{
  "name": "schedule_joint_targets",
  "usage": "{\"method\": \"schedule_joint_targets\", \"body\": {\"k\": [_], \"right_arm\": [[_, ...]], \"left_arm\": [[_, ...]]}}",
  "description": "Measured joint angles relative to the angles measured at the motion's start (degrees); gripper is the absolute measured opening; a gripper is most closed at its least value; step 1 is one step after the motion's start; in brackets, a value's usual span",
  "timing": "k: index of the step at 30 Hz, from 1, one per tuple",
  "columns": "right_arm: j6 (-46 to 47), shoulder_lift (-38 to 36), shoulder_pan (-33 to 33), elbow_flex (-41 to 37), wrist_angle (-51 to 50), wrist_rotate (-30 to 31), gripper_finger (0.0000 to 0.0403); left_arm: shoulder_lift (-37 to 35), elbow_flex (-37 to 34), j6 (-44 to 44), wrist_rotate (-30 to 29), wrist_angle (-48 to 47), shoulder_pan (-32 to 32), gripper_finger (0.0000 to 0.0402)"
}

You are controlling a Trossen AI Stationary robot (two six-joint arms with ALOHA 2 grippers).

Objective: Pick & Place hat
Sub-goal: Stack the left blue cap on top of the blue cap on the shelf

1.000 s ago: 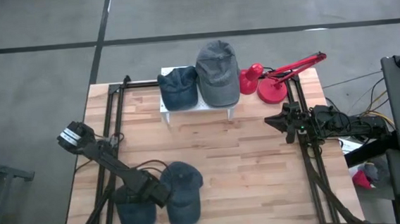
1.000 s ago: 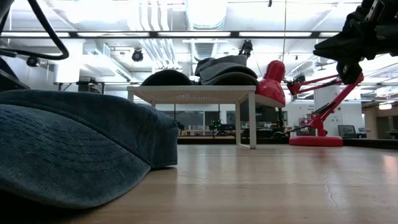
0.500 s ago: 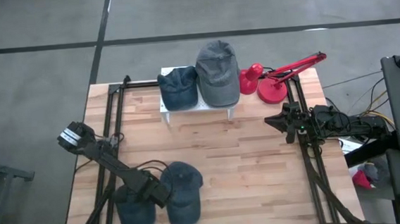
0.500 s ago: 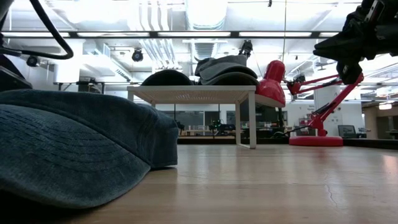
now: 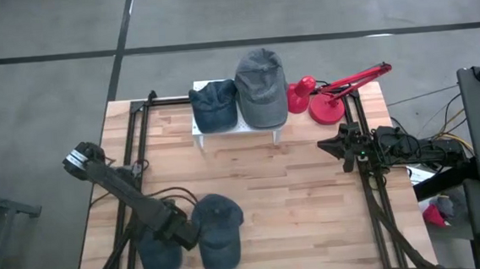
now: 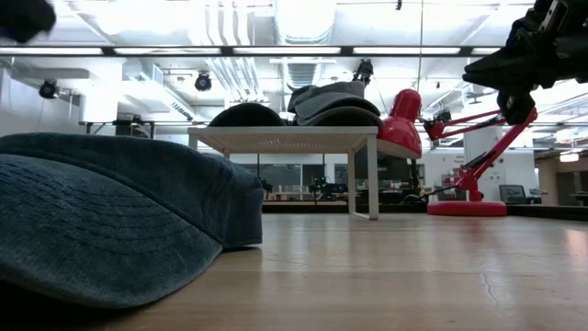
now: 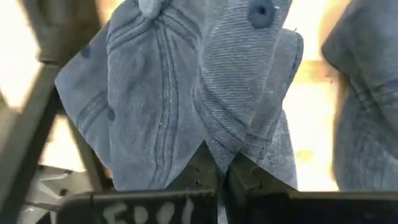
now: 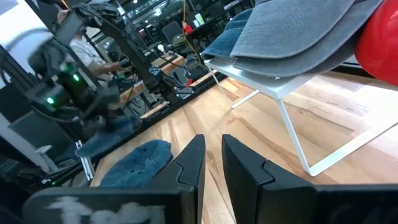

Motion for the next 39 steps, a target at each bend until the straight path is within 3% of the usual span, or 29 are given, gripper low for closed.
{"method": "schedule_joint_targets", "body": {"k": [4, 9, 14, 30, 39], "right_arm": [[0.00, -0.01, 0.00, 0.00, -0.02, 0.00, 0.0052], [0.00, 0.01, 0.02, 0.00, -0.04, 0.00, 0.0052], [0.00, 0.00, 0.02, 0.00, -0.07, -0.02, 0.0052], [0.00, 0.01, 0.02, 0.00, -0.04, 0.00, 0.0052], [0.00, 0.01, 0.01, 0.00, -0.04, 0.00, 0.0052]], "left_arm": [[-0.22, 8.42, 0.12, -4.17, -10.54, -0.09, 0.0001], [-0.47, 17.63, 0.23, -17.16, -17.81, -0.05, 0.0000], [-1.07, 20.43, 1.59, -31.19, -17.66, 0.47, 0.0000], [-1.09, 20.82, 7.03, -57.19, -17.68, 4.74, 0.0000], [-1.18, 29.94, 25.17, -68.37, -17.66, 12.95, 0.0000]]}}
